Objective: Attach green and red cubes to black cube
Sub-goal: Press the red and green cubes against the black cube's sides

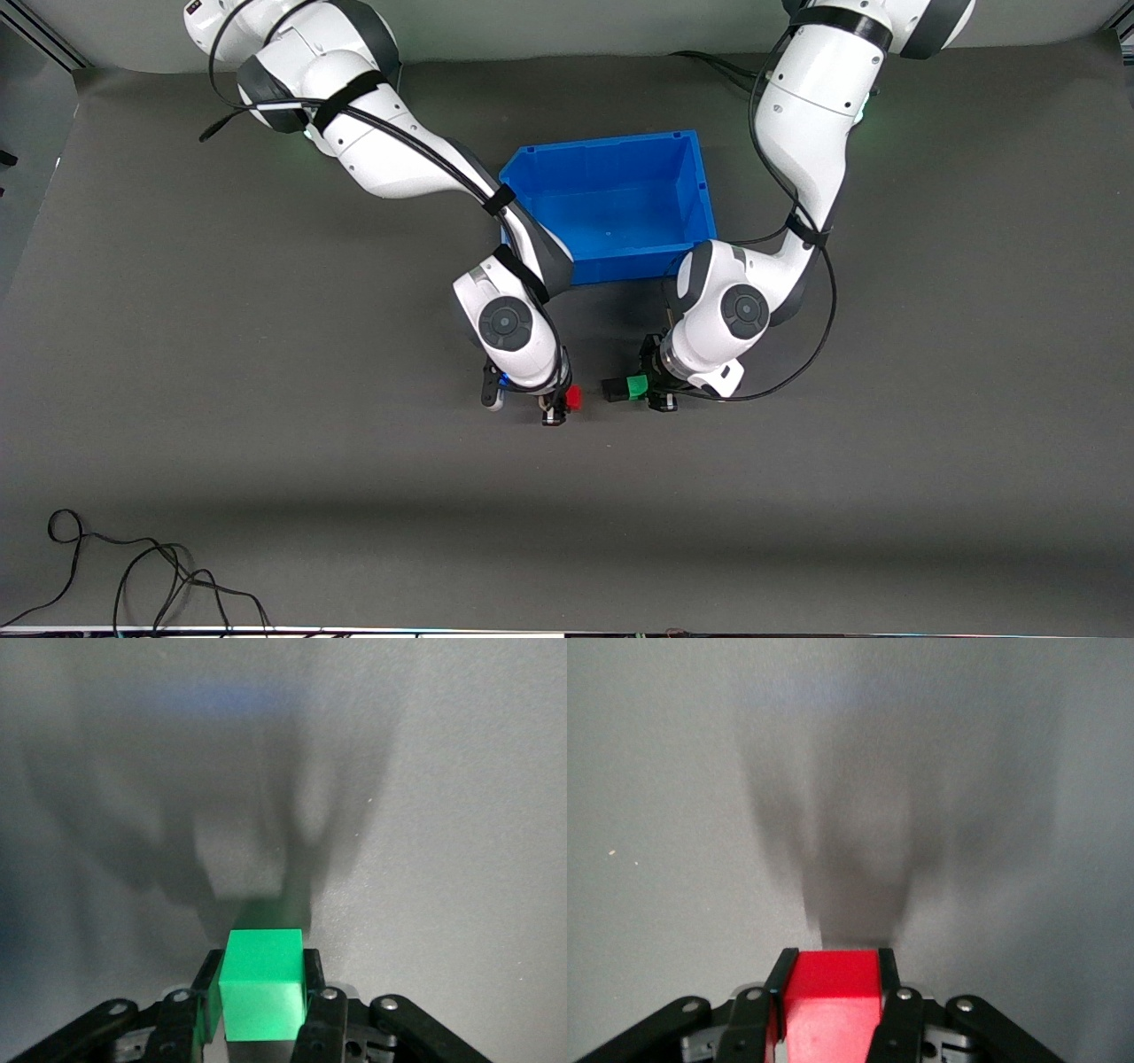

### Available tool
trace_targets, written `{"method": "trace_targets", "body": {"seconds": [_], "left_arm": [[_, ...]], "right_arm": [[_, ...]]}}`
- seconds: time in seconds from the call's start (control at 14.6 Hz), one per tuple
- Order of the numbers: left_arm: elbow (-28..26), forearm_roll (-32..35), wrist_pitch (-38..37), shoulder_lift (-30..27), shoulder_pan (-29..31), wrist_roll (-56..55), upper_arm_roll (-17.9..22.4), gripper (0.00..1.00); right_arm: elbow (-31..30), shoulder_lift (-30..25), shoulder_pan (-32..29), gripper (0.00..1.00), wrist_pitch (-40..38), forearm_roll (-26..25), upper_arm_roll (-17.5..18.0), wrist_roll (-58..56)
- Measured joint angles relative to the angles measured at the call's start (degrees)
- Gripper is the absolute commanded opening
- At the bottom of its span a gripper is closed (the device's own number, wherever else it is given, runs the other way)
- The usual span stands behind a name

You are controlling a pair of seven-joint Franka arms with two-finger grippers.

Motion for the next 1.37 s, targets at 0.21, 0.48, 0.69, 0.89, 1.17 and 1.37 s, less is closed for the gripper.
{"method": "trace_targets", "body": {"seconds": [0.21, 0.48, 0.69, 0.89, 1.17, 1.37], "left_arm": [[0.03, 0.0, 0.25, 0.0, -0.54, -0.73, 0.12, 0.14], [0.03, 0.0, 3.57, 0.09, -1.25, -2.1, 0.15, 0.14], [0.03, 0.08, 5.05, 0.16, -1.46, -2.28, 0.15, 0.14], [0.04, 1.53, 5.6, 0.23, -1.62, -2.28, 0.16, 0.14], [0.05, 1.85, 6.78, 0.98, -2.83, -2.31, 0.16, 0.14], [0.14, 1.85, 7.59, 1.29, -3.33, -2.37, 0.18, 0.15]], "right_arm": [[0.89, 0.63, 0.07, 0.0, 0.02, 0.0, -0.06, 0.19], [0.93, 0.8, 0.07, 0.0, 0.28, -0.15, -0.19, 0.23], [0.86, 1.54, 0.21, 0.0, 0.28, -2.94, -0.11, 0.26], [0.86, 2.03, 0.56, 0.0, 0.37, -3.53, -0.09, 0.29], [0.86, 2.07, 0.61, 0.0, 1.28, -3.55, -0.1, 0.69], [0.86, 2.13, 0.61, 0.0, 2.91, -3.55, -0.1, 1.52]]}}
